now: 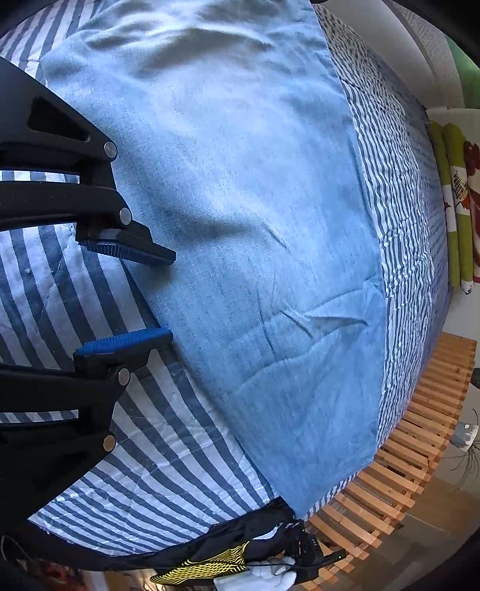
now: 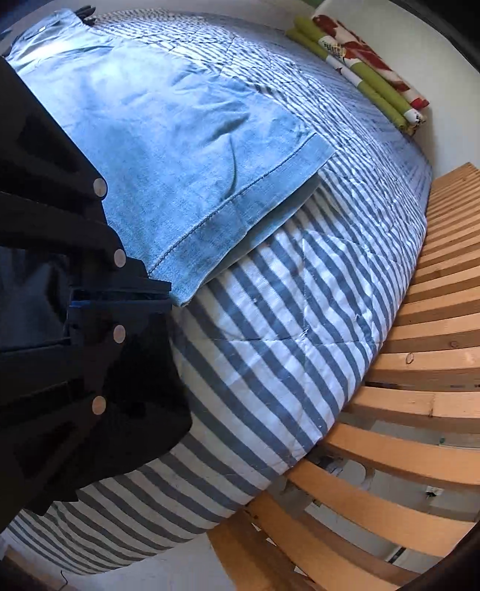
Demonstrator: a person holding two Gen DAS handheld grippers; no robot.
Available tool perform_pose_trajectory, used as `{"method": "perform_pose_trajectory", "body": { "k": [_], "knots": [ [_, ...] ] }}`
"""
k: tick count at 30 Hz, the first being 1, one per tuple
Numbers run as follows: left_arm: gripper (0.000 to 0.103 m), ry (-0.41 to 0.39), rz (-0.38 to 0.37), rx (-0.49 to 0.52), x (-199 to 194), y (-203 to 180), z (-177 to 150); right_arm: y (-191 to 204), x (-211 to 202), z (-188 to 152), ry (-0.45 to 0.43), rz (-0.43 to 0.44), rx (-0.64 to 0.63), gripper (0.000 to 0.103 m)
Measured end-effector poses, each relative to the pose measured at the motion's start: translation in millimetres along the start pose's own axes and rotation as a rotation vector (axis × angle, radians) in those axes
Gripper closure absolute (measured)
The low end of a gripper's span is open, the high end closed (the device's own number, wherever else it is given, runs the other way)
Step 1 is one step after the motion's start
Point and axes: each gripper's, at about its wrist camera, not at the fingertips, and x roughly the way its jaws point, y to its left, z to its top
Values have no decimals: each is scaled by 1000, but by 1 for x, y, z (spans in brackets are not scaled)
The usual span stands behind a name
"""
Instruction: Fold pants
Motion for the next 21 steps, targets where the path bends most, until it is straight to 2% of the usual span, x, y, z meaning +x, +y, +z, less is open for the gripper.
{"method": "perform_pose_trajectory", "body": {
  "k": [2, 3, 5, 7, 8, 10, 13, 17, 18, 21],
  "knots": [
    [65, 4, 3, 5, -1, -1, 0, -11, -9, -5, -60, -139, 14, 103],
    [64, 6, 0, 8, -1, -1, 0, -20, -12, -6, -91, -152, 33, 103],
    [63, 9, 0, 13, 1, -3, 0, -41, -6, -5, -22, 6, 127, 103],
    [62, 9, -4, 15, 2, -6, 0, -44, -4, 0, 25, 127, 117, 99],
    [62, 9, -7, 18, 3, -8, 1, -41, -5, 3, 34, 135, 89, 95],
    [62, 11, -3, 24, 4, -12, 2, -33, -6, 5, 22, 151, 50, 70],
    [62, 18, 2, 33, 5, -14, 3, -32, -6, 14, 25, 253, 74, 67],
    [62, 23, -2, 34, 6, -15, 4, -22, 10, 23, 108, 297, 73, 57],
    [62, 24, -3, 33, 7, -15, 4, -19, 15, 22, 135, 301, 60, 56],
    [62, 28, 0, 32, 9, -15, 5, -15, 30, 14, 177, 232, 55, 56]
  ]
}}
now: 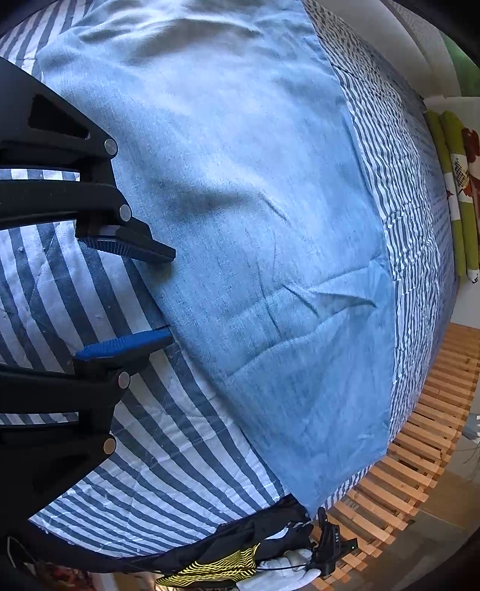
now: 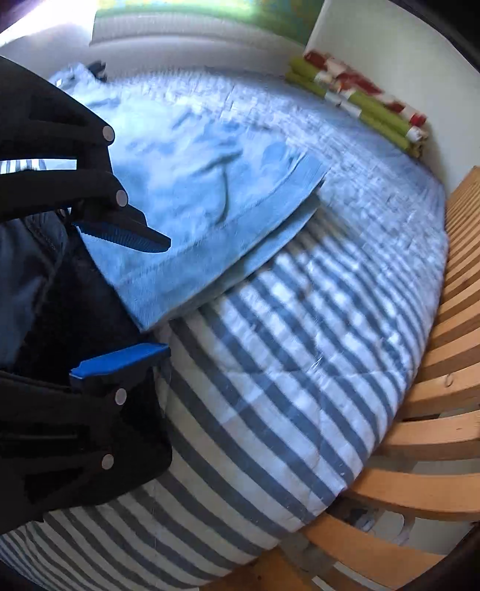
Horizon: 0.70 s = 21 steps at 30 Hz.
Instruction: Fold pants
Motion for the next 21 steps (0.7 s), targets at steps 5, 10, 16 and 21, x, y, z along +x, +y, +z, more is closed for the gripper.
{"method": "perform_pose_trajectory", "body": {
  "k": [5, 10, 16, 21],
  "knots": [
    [58, -1, 9, 5, 5, -4, 2, 12, 12, -8, -22, 34, 35, 86],
    [58, 0, 7, 15, 1, -7, 2, 42, -7, -16, -140, 50, -18, 90],
    [58, -35, -6, -27, -20, 9, -1, 62, -38, -24, -229, 34, -18, 91],
    [58, -123, -10, -84, -61, 44, -6, 93, -51, -39, -262, 20, -8, 91]
  ]
}}
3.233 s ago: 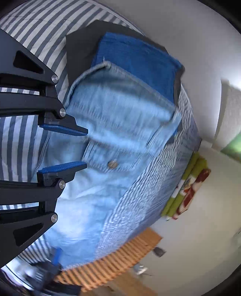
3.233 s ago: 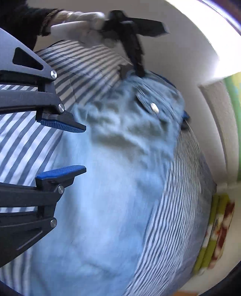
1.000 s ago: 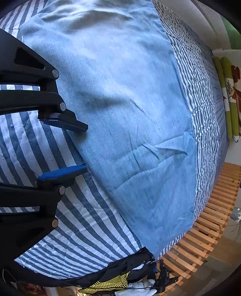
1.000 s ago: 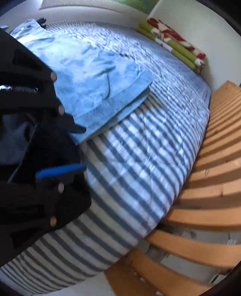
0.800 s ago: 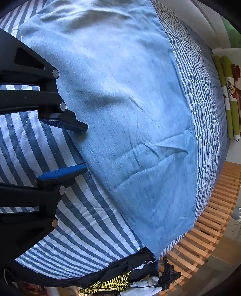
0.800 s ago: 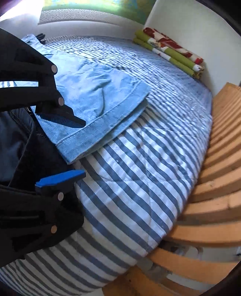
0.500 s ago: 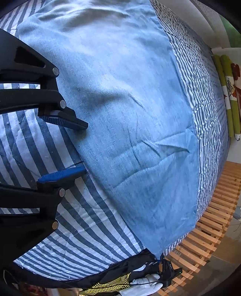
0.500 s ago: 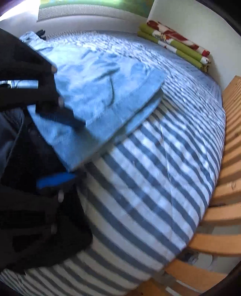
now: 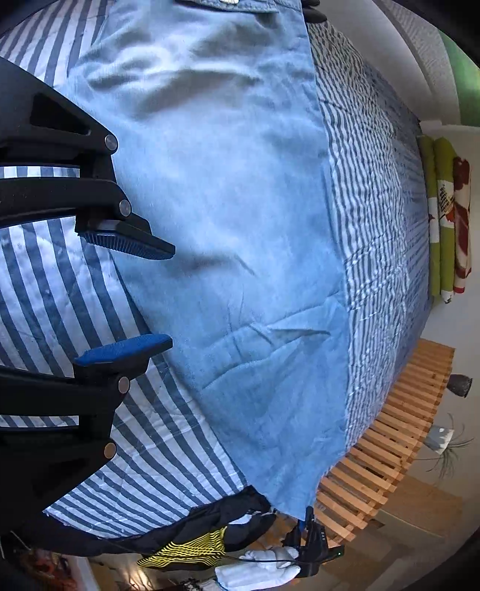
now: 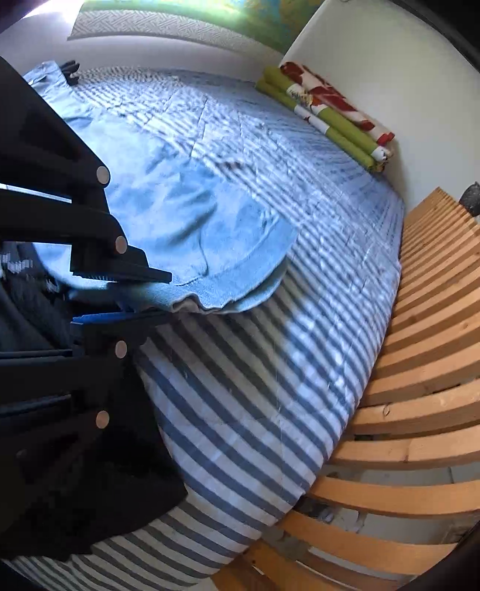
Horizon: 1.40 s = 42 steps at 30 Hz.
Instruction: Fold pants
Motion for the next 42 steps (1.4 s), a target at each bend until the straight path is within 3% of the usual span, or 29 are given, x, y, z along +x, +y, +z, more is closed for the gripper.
{"method": "perform_pose_trajectory", "body": {
  "k": [4, 7, 11, 14, 17, 20, 23, 25, 29, 31, 33, 35, 42],
  "knots": [
    [58, -76, 53, -42, -39, 45, -4, 67, -28, -13, -54, 0, -104, 91],
    [58, -150, 97, -121, -70, 96, -11, 146, -46, -31, -93, 17, -218, 91],
    [58, -223, 141, -310, -105, 180, -34, 261, -51, -78, -86, 62, -369, 91],
    [58, -247, 141, -406, -126, 232, -58, 345, -46, -136, -65, 129, -474, 91],
    [58, -243, 257, -459, -142, 275, -84, 428, -35, -209, -14, 219, -583, 91],
    [58, -258, 188, -583, -153, 314, -113, 497, -20, -280, 56, 300, -666, 92],
    [58, -272, 214, -619, -164, 338, -129, 554, -1, -358, 131, 361, -736, 92],
    [58, -290, 203, -639, -171, 347, -139, 583, 13, -414, 131, 339, -820, 92],
    [58, -304, 225, -652, -183, 361, -156, 600, 57, -497, 183, 242, -939, 92],
    [58, -307, 217, -664, -185, 368, -161, 599, 68, -519, 145, 198, -994, 92],
    [58, -308, 222, -669, -185, 372, -161, 595, 69, -523, 121, 202, -1000, 91],
    [58, -310, 218, -672, -185, 372, -160, 594, 70, -517, 153, 226, -979, 87],
    [58, -299, 208, -619, -180, 346, -151, 584, 39, -511, 106, 249, -1013, 90]
  ]
}}
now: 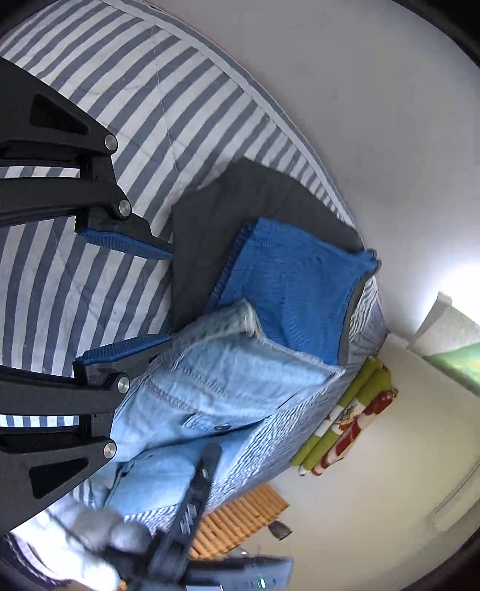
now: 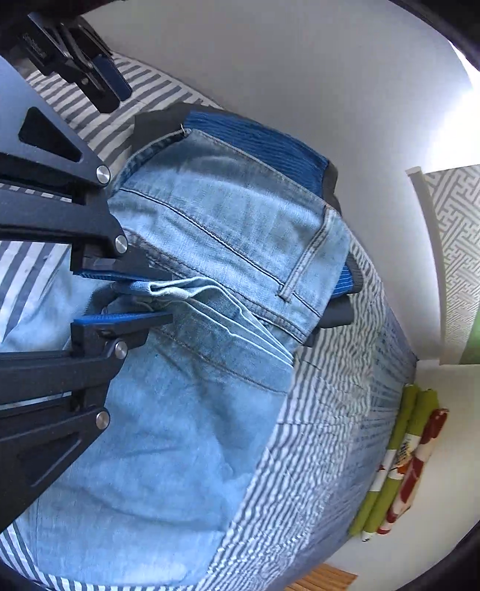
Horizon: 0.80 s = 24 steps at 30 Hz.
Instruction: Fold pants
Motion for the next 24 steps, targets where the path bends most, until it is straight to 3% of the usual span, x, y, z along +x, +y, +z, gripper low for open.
{"method": "perform_pose_trajectory", "body": {
  "k": [4, 12, 15, 17, 24],
  "knots": [
    [58, 0, 2, 9, 1, -8, 1, -22, -23, -2, 58, 170, 64, 90],
    [58, 8, 4, 13, 6, -13, 0, -2, 10, -31, 146, 179, 1, 90],
    [58, 18, -2, 6, 10, -13, 2, -14, 11, -24, 166, 244, 55, 90],
    [58, 19, -4, 9, 11, -14, 3, -31, -5, -17, 134, 332, 116, 90],
    [58, 27, -20, 17, 11, -15, 2, -103, -92, 2, -65, 438, 303, 90]
  ]
}}
